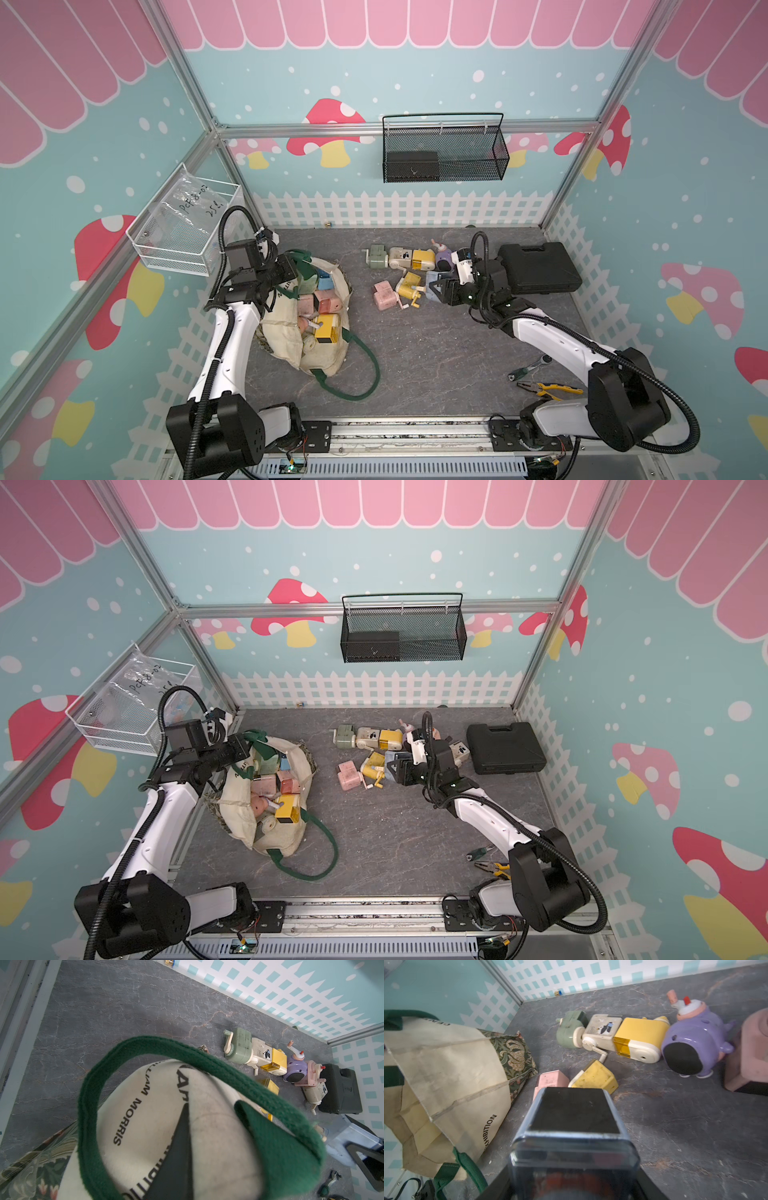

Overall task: Take out the pencil sharpeners from the tote bags
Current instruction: Place the pencil sharpener at the center of the board.

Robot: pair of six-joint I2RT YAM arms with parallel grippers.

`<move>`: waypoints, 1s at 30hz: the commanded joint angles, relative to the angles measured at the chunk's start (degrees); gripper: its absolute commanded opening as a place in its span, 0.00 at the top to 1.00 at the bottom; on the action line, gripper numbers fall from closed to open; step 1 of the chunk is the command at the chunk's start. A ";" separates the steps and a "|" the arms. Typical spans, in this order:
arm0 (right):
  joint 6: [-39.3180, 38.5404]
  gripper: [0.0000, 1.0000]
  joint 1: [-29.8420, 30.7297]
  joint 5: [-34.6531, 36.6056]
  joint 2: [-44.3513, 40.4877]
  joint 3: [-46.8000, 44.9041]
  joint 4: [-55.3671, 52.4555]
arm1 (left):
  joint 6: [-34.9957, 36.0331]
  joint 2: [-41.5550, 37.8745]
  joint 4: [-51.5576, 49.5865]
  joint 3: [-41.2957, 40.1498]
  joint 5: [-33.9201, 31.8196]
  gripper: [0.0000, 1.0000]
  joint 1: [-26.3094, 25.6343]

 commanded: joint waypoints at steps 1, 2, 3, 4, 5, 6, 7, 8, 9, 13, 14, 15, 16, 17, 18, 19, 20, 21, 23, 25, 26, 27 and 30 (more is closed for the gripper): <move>3.95 0.55 -2.50 -3.85 2.13 -0.78 5.20 | 0.13 -1.11 4.75 1.57 1.62 1.00 0.20; 4.31 0.55 -3.09 -4.41 3.25 -0.61 5.26 | 0.13 -1.11 4.76 1.61 1.57 1.00 0.19; 4.59 0.55 -3.38 -4.75 4.17 -0.45 5.29 | 0.13 -1.11 4.80 1.55 1.50 1.00 0.23; 4.65 0.55 -3.56 -4.78 4.97 -0.33 5.32 | 0.13 -1.15 4.69 1.55 1.53 1.00 0.19; 5.10 0.55 -3.93 -4.52 5.66 -0.50 5.33 | 0.13 -1.16 4.71 1.59 1.47 1.00 0.13; 5.75 0.55 -4.38 -4.13 6.05 -0.91 5.66 | 0.13 -1.11 4.67 1.57 1.51 1.00 0.15; 6.44 0.55 -4.84 -4.18 6.45 -1.47 6.64 | 0.13 -1.09 4.76 1.57 1.57 1.00 0.11; 6.93 0.55 -5.37 -4.57 7.00 -1.98 7.67 | 0.05 -1.05 4.74 1.60 1.62 1.00 0.18; 7.16 0.55 -5.77 -4.77 7.68 -2.01 8.00 | 0.05 -1.03 4.74 1.72 1.68 1.00 0.21; 7.54 0.55 -6.82 -5.72 11.55 -0.67 7.76 | 0.01 -1.01 4.76 1.64 1.74 1.00 0.15; 7.85 0.55 -7.17 -6.44 12.62 -0.24 7.78 | 0.05 -0.94 4.75 1.67 1.77 1.00 0.14; 7.95 0.55 -7.40 -6.99 13.90 0.21 7.75 | 0.05 -1.02 4.74 1.65 1.72 1.00 0.20; 8.04 0.55 -7.49 -7.20 14.88 0.72 7.80 | 0.05 -1.02 4.77 1.64 1.73 1.00 0.15; 8.00 0.55 -7.56 -7.63 16.09 1.23 7.80 | 0.01 -1.02 4.79 1.64 1.79 1.00 0.12; 8.04 0.55 -7.54 -8.22 17.16 1.86 7.81 | -0.04 -0.94 4.74 1.69 1.76 1.00 0.19; 8.08 0.55 -7.56 -8.81 18.29 2.53 7.82 | -0.04 -0.93 4.76 1.73 1.79 1.00 0.20; 8.26 0.55 -7.56 -9.60 19.52 3.37 7.83 | 0.00 -0.93 4.72 1.71 1.78 1.00 0.14; 8.45 0.55 -7.56 -10.35 20.90 4.05 7.80 | -0.04 -0.93 4.74 1.77 1.76 1.00 0.21; 8.85 0.56 -7.56 -11.45 23.30 5.38 7.80 | -0.04 -0.88 4.79 1.72 1.86 1.00 0.21; 9.22 0.56 -7.56 -12.21 25.16 6.36 8.40 | -0.04 -0.88 4.76 1.72 1.87 1.00 0.11; 9.44 0.56 -7.56 -12.73 26.14 6.88 8.72 | -0.04 -0.87 4.71 1.71 1.95 1.00 0.17; 9.62 0.56 -7.56 -13.13 26.88 7.51 8.81 | -0.04 -0.77 4.76 1.76 1.97 1.00 0.13; 9.79 0.56 -7.47 -14.09 28.79 8.99 8.79 | -0.04 -0.76 4.77 1.75 2.01 1.00 0.19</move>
